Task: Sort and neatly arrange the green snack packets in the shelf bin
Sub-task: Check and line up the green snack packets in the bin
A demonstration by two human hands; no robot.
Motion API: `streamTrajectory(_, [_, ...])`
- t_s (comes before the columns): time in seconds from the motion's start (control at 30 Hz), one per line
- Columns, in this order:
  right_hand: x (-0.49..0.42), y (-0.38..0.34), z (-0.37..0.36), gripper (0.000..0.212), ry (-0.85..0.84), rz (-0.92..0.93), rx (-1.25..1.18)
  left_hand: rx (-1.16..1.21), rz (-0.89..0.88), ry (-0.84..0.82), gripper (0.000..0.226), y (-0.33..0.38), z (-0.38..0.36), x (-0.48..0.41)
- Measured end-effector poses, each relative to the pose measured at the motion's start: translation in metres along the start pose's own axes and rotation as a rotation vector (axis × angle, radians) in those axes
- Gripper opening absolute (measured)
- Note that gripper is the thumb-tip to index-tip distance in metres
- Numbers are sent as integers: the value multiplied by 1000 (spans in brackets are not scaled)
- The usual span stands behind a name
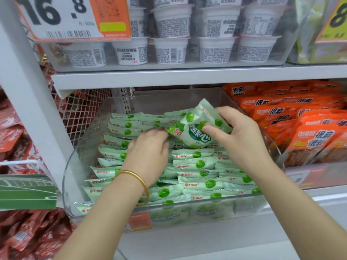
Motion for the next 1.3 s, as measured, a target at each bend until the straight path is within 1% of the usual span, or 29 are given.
streamTrajectory(0.07, [-1,1,-2,23,-48,21,110,-98,-12,-86,25,1,-4,1])
streamTrajectory(0.13, [-2,1,-2,26,-87,44,178,-133,-13,-100,31,2,-5,1])
streamTrajectory(0.3, [-6,-4,-5,24,-171,140,326,-102,-1,-93,33,1,-3,1])
streamTrajectory(0.47, [-9,-4,-20,26,-285,156,478,-80,-2,-91,35,0,-3,2])
streamTrajectory(0.6, [-8,1,-36,19,-379,155,649,-18,6,-73,37,-4,-4,1])
streamTrajectory(0.67, [-10,1,-35,27,-391,101,645,19,13,-44,40,-5,-3,1])
streamTrajectory(0.7, [-13,0,-31,31,-367,76,613,46,11,-15,42,-5,-1,1])
streamTrajectory(0.73, [-16,-1,-25,32,-327,76,581,77,2,23,42,-5,1,1])
streamTrajectory(0.8, [-20,-2,-19,21,-277,96,569,135,-42,102,40,-2,6,1])
streamTrajectory(0.83, [-20,0,-19,17,-283,96,582,146,-70,122,38,0,7,1])
streamTrajectory(0.9, [-16,7,-27,15,-346,73,616,107,-104,115,32,2,4,-1])
streamTrajectory(0.97, [-13,12,-34,16,-391,52,650,43,-87,79,26,2,-2,-4])
streamTrajectory(1.1, [-16,13,-27,16,-331,76,658,-2,-64,53,23,1,-7,-7])
streamTrajectory(1.2, [-14,13,-30,16,-368,71,645,-30,-66,5,23,1,-10,-9])
streamTrajectory(1.23, [-15,13,-29,16,-373,57,625,-18,-65,9,22,1,-9,-10])
streamTrajectory(1.3, [-20,13,-22,17,-338,19,564,63,-56,69,18,0,-4,-12])
Point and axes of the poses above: each hand's wrist, its own x-axis away from the middle knuckle, its own z-axis out of the back of the hand, y = z × x, the point moved 3 cm from there along -x, towards the middle knuckle, and after that the axes turned 13 degrees about -x, right-handed, at the moved point
